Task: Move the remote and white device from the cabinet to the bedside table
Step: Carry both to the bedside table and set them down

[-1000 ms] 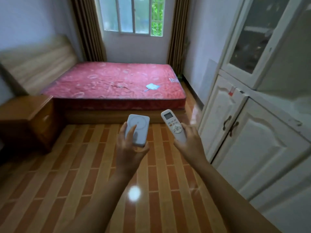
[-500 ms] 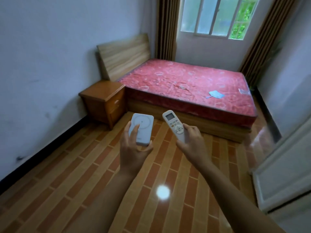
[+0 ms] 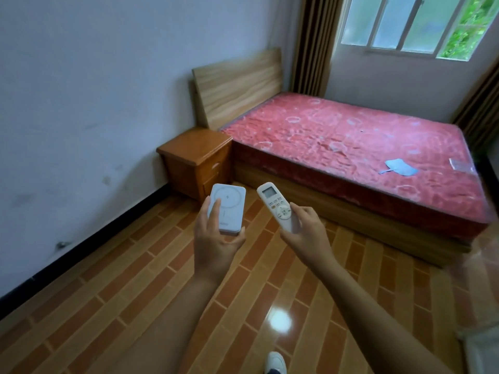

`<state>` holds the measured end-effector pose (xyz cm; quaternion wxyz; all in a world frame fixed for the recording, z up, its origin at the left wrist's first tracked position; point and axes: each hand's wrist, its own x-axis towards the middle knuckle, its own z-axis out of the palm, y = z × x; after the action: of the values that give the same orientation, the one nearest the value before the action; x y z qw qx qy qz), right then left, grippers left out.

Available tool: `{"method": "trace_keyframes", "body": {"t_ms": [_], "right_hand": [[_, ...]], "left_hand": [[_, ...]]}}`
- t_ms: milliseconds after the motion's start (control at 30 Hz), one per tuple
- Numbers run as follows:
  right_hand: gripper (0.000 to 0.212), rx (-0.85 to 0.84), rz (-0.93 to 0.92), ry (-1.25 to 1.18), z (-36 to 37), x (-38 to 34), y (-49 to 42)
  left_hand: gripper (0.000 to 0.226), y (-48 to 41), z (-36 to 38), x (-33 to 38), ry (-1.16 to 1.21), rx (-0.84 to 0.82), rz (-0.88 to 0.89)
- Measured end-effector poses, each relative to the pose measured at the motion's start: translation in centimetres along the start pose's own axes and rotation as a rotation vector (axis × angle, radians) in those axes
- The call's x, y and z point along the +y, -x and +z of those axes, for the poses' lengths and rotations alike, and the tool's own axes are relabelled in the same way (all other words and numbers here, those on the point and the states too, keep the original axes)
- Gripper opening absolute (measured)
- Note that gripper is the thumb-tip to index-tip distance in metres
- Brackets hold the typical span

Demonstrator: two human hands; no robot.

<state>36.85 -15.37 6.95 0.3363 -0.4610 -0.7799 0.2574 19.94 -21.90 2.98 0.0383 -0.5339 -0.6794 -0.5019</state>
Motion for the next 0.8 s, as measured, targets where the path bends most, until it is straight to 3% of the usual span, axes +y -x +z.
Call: {"method": "trace_keyframes", "body": {"t_ms": [433, 800], "right_hand": [[0.062, -0.055, -0.016, -0.001, 0.2, 7.5, -21.4], [0.063, -0.127, -0.024, -0.003, 6.8, 10.3, -38.0]], "left_hand": [[0.085, -15.6, 13.2, -1.5, -0.014, 0.078, -0.105], [0.083, -28.4, 20.5, -10.8, -0.050, 0.120, -0.211]]}}
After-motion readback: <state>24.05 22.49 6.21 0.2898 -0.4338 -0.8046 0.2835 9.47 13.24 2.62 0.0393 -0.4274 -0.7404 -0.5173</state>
